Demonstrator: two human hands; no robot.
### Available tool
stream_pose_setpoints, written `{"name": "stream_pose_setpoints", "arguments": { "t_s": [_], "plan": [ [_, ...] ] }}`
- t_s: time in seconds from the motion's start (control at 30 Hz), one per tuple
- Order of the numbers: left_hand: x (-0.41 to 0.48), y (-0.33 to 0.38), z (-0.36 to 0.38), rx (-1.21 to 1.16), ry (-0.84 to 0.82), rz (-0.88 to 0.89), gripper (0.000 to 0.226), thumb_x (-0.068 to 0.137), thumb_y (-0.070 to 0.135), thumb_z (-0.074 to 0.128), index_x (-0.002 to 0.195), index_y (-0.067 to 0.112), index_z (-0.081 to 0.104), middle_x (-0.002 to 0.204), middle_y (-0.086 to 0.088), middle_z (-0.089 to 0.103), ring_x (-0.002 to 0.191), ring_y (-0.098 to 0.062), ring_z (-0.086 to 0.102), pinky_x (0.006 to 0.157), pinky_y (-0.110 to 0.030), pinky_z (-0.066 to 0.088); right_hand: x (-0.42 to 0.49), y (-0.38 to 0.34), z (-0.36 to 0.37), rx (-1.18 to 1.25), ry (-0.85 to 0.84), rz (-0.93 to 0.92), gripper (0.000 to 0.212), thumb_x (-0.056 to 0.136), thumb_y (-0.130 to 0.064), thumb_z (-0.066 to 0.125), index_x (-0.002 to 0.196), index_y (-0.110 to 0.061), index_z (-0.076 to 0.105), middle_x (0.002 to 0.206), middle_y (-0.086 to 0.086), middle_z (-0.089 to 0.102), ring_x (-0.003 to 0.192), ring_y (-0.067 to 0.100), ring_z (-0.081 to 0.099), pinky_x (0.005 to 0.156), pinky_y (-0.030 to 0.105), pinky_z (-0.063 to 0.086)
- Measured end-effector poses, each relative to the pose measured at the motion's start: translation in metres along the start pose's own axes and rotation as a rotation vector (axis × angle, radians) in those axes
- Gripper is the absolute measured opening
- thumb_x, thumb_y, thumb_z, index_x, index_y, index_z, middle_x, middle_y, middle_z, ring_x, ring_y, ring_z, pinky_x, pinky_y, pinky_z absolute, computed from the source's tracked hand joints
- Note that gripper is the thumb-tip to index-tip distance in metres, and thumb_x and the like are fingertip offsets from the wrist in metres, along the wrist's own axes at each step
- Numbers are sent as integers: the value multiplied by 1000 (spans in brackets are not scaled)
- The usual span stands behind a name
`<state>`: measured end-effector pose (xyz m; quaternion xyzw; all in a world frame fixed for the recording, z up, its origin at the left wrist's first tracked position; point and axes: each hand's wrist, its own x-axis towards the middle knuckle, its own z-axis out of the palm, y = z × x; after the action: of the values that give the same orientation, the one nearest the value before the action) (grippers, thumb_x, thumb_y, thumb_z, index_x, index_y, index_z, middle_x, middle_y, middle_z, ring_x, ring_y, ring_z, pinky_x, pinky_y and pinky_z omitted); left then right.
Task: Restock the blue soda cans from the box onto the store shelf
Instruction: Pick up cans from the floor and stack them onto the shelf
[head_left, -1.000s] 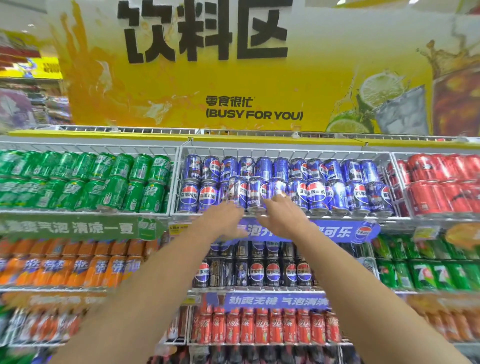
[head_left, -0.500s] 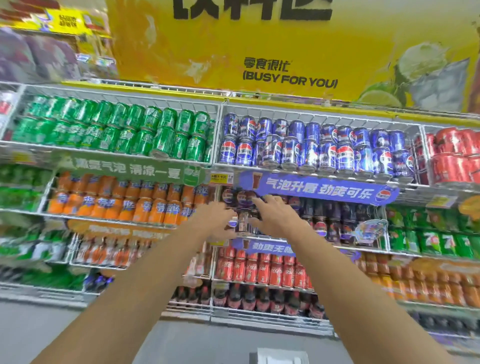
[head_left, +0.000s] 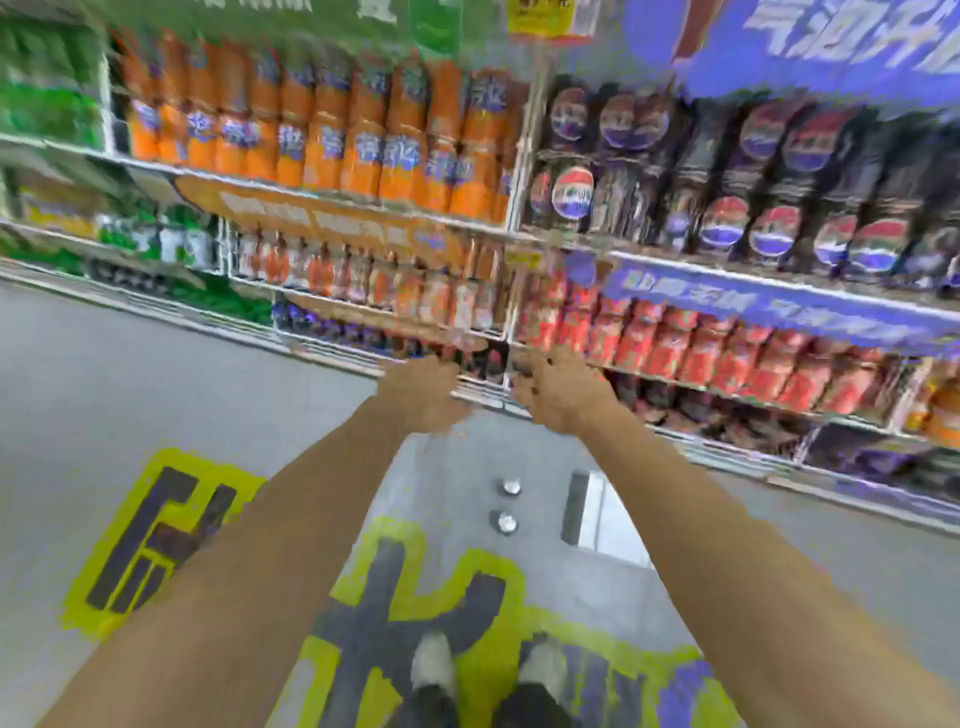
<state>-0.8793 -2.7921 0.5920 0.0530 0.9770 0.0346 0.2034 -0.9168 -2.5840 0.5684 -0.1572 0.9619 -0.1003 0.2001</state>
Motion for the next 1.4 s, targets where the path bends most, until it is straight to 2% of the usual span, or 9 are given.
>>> {"name": "stream_pose_setpoints", "arguments": {
  "t_s": [0.13, 0.3, 0.6, 0.73, 0.97, 1.03, 1.13, 1.27, 1.4],
  "plan": [
    [28, 3, 135, -31, -249, -64, 69, 91, 66, 51, 140, 17, 50, 138, -14, 53, 130, -35, 50, 104, -45, 41, 5, 43, 154, -4, -247, 84, 63, 100, -55, 46, 151, -18, 38, 152, 16, 41, 138, 38, 39, 105, 50, 41],
    [63, -9, 311, 38, -397, -21, 62, 92, 64, 51, 132, 17, 55, 131, -12, 57, 125, -34, 54, 101, -43, 42, 12, 84, 350, 61, -437, 190, 63, 100, -56, 44, 149, -17, 39, 150, 14, 44, 140, 35, 40, 107, 47, 40],
    [175, -54, 548, 95, -377, 16, 70, 89, 71, 47, 131, 16, 54, 131, -12, 56, 125, -34, 53, 102, -43, 41, 84, 163, 583, 68, -428, 237, 66, 99, -56, 45, 152, -17, 36, 147, 14, 46, 139, 35, 42, 106, 49, 44],
    [241, -59, 609, 132, -294, 60, 65, 93, 65, 50, 134, 14, 52, 132, -14, 55, 124, -34, 53, 100, -43, 42, 124, 193, 644, 73, -397, 233, 73, 90, -59, 36, 150, -17, 37, 140, 14, 50, 132, 38, 47, 104, 52, 47],
    [316, -63, 671, 79, -197, 117, 67, 90, 67, 51, 131, 15, 54, 130, -13, 56, 124, -34, 53, 100, -44, 43, 154, 209, 708, 49, -338, 145, 65, 96, -49, 51, 152, -20, 35, 149, 10, 45, 136, 34, 42, 103, 48, 48],
    [330, -61, 684, 5, -157, 128, 71, 84, 70, 55, 128, 14, 56, 127, -12, 59, 122, -33, 55, 99, -43, 45, 156, 208, 714, 74, -342, 117, 74, 90, -62, 48, 151, -22, 35, 148, 9, 46, 135, 34, 43, 102, 48, 48],
    [347, -50, 697, -99, -97, 164, 88, 67, 82, 47, 123, 15, 59, 120, -8, 62, 116, -30, 58, 93, -40, 48, 155, 204, 720, 176, -298, 105, 105, 70, -86, 33, 154, -24, 31, 148, 5, 46, 134, 31, 45, 102, 44, 46],
    [363, -28, 704, -226, -86, 229, 69, 69, 74, 61, 113, 21, 60, 110, -4, 61, 105, -27, 57, 84, -40, 47, 153, 200, 736, 273, -217, 103, 103, 80, -78, 58, 160, -27, 20, 152, 1, 44, 138, 25, 43, 107, 40, 42],
    [364, -20, 716, -323, -62, 216, 53, 69, 64, 68, 98, 22, 56, 97, 3, 64, 94, -23, 60, 74, -38, 48, 153, 200, 750, 335, -154, 111, 105, 78, -81, 60, 159, -30, 17, 149, -1, 47, 135, 23, 46, 104, 41, 46]
  ]
}}
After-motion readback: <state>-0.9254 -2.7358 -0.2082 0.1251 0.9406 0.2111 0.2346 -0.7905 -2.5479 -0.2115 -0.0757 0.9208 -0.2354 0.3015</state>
